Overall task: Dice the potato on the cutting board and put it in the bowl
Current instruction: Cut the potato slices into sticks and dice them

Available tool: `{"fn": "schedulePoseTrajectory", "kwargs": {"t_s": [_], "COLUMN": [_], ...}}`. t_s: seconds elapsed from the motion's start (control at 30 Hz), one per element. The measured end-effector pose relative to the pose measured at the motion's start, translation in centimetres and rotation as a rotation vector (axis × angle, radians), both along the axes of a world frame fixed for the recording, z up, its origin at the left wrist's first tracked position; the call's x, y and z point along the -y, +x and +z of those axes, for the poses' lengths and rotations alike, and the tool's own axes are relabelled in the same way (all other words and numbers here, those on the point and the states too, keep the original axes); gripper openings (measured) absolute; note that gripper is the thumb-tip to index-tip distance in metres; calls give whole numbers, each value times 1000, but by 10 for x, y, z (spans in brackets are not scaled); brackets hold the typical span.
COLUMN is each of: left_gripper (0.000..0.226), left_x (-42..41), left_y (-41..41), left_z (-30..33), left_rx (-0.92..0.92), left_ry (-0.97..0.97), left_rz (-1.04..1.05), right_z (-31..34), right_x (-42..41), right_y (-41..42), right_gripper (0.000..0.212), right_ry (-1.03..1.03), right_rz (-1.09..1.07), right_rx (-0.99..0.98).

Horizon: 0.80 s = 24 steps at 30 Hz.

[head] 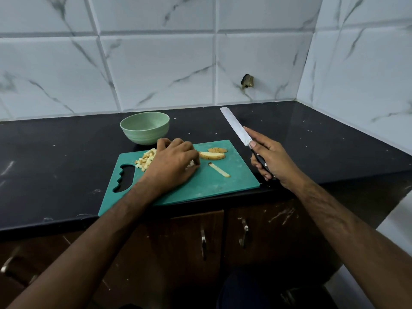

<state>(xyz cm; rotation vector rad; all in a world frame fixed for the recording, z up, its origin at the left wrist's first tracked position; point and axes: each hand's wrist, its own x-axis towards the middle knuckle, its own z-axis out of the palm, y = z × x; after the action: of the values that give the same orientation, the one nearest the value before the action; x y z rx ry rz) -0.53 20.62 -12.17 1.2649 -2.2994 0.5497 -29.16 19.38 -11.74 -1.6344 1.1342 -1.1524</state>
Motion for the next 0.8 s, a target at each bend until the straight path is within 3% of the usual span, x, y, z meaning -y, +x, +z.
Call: {"fn": "schedulePoseTrajectory", "kwargs": {"t_s": [0.1,0.23,0.63,0.8], "left_gripper": [24,30,27,16], "left_x": [2,5,-17,-22], "left_y": [-12,-26,-1,2], "left_z": [0,3,-7,-6], "left_rx": [97,135,14,-65], "left_ry": [-8,50,107,167], "left_rz": [-26,-60,-135,-186], "right_z": [0,1,5,16], "right_x": [-1,-1,-7,-14], "right_y": [0,0,3,2], "right_gripper": [45,45,46,46], "right_ry": [-5,-4,-3,59], "right_rz": [-1,-1,-7,-5], "right_rx": [-2,0,-41,-124]}}
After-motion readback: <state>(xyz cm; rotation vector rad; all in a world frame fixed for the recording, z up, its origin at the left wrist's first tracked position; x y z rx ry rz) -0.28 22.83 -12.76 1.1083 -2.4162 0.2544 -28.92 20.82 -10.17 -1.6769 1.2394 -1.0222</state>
